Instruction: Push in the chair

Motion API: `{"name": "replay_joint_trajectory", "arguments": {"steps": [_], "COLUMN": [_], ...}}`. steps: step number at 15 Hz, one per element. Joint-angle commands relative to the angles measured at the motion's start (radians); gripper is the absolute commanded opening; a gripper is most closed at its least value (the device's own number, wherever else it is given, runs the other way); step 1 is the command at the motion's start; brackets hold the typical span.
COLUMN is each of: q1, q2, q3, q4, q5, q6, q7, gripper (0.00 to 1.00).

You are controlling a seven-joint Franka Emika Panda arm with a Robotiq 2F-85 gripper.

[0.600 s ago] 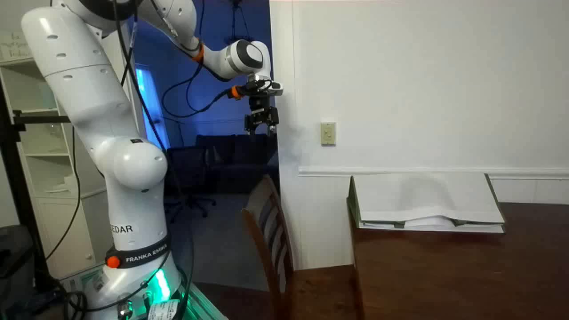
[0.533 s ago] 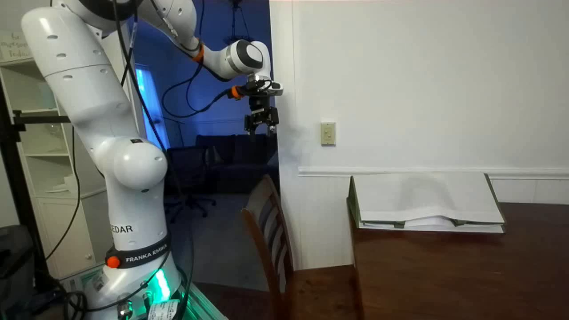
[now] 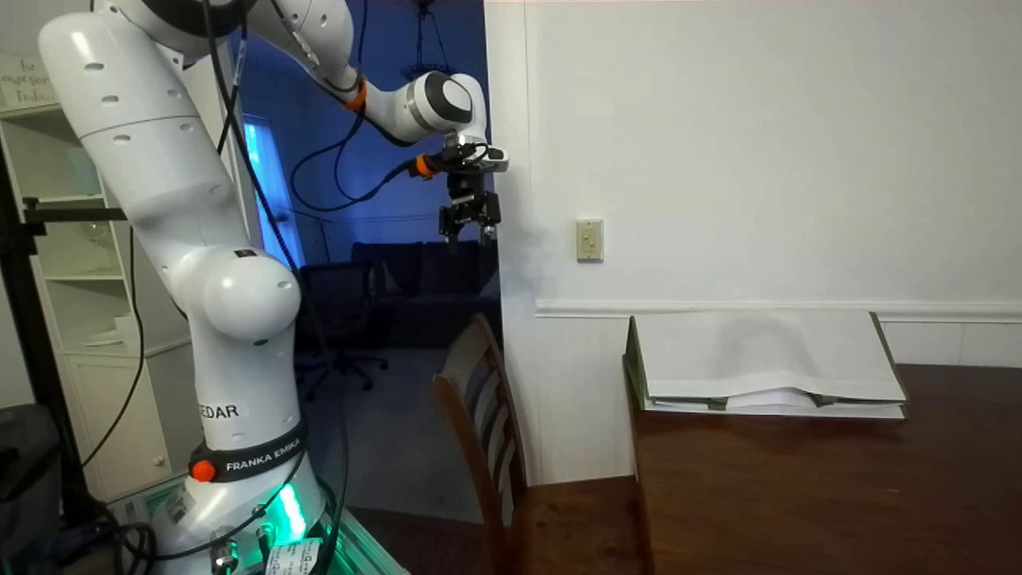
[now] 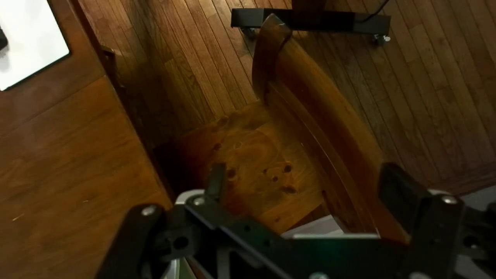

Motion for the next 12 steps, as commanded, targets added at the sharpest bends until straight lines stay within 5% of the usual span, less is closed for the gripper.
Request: {"name": "replay_joint_trajectory", "arguments": {"steps": [1, 7, 12], "q1": [0.037, 0.081, 0.13], "q2": [-0.024, -0.12, -0.202], "q3": [-0.011, 0.046, 0.148], "q4": [-0.06, -0.269, -0.471], "q5": [0.057, 0.244, 0.407], "q6": [0.074, 0.121, 0.286], "q7": [0.066, 0.396, 0.692], "gripper": [1.0, 1.0, 1.0]}}
